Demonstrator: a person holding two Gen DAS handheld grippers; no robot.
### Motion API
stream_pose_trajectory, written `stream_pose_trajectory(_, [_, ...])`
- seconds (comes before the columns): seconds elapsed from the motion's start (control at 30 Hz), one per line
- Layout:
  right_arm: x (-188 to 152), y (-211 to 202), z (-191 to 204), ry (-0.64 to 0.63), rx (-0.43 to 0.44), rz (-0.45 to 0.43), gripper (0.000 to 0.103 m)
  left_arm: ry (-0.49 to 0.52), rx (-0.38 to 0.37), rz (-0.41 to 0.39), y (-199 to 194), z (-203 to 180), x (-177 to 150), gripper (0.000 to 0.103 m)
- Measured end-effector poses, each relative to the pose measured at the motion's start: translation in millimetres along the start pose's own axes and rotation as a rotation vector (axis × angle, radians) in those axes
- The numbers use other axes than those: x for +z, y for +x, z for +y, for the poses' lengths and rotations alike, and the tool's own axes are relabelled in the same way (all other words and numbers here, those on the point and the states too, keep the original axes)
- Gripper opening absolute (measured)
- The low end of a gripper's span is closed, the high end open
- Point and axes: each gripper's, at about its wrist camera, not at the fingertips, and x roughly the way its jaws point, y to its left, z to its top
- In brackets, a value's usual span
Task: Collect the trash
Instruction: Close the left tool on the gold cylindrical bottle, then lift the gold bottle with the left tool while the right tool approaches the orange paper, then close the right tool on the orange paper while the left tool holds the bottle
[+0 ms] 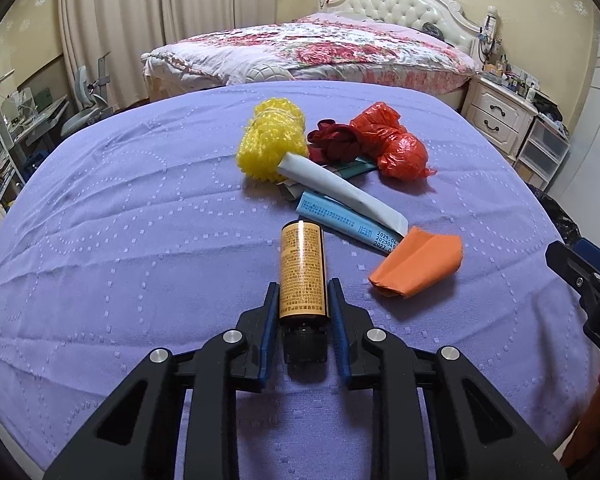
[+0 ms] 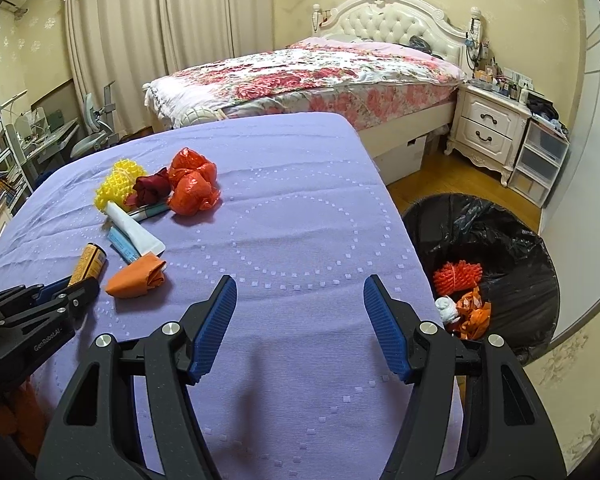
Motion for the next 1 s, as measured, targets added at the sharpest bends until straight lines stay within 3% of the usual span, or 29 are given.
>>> stream_pose_trajectory(0.27, [2,0,18,-0.032,0.035,0.007,0.065,-0.005,0.018,-0.028,-8,9,-2,0.025])
stream_pose_trajectory(0.7, [4,10,82,-0.156,0.153,0.049,0.074,-0.11,0.077,-0.029,-17,67,-10,0.025])
stream_pose_trajectory(1.0, [4,25,111,-0.223,0.166,0.099,0.074,-0.155,0.081,-0.035,-17,92,-10,0.025])
